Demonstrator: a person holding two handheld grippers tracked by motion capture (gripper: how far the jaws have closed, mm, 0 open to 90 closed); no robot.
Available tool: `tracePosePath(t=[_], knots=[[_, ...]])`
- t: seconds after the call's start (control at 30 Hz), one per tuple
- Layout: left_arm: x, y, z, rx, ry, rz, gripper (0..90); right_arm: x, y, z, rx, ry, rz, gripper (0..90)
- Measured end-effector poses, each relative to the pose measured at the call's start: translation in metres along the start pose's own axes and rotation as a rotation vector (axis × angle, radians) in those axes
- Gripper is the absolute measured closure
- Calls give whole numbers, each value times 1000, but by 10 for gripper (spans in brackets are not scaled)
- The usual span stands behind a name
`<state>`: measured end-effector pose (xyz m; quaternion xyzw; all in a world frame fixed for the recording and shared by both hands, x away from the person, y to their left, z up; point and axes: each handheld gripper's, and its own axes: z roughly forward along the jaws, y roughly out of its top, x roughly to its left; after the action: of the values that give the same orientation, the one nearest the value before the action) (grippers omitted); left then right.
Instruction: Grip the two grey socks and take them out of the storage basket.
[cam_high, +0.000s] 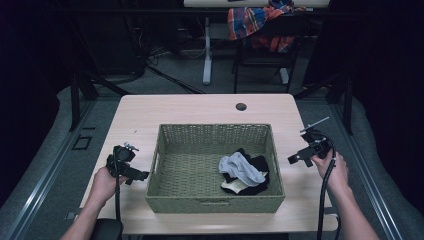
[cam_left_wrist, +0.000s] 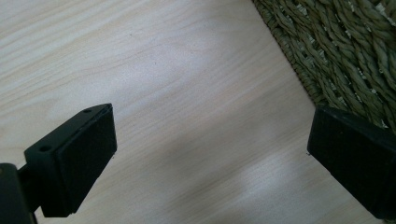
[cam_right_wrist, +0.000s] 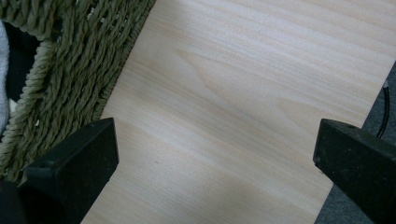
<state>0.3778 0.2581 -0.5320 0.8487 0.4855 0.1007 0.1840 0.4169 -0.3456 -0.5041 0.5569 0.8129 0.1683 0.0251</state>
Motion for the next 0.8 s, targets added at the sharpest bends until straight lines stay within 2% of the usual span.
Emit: tracePosePath(t=[0.1, 0.13, 0.2, 0.33, 0.4, 0.43, 0.6, 0.73, 0.8], knots=[[0, 0, 1, 1, -1, -7, 16, -1, 0, 0, -4, 1, 2, 0], [0, 0, 1, 0, 1, -6, 16, 0, 0, 1, -21, -2, 16, 0], [0, 1, 1, 3, -1, -2, 16, 0, 1, -1, -5, 2, 2, 0], [1, 1, 1, 3, 2, 0, 16, 2, 1, -4, -7, -2, 1, 0], [1, 2, 2, 5, -3, 1, 15, 3, 2, -4, -15, 12, -3, 0], [0, 2, 3, 9, -4, 4, 16, 2, 3, -6, 8, 16, -21, 0], [1, 1, 2, 5, -5, 4, 15, 5, 8, -15, -27, 21, -14, 0], [2, -1, 0, 0, -5, -4, 15, 7, 11, -25, -55, 55, -15, 0], [2, -1, 0, 2, -4, 2, 15, 11, 12, -31, -71, 41, -17, 0]])
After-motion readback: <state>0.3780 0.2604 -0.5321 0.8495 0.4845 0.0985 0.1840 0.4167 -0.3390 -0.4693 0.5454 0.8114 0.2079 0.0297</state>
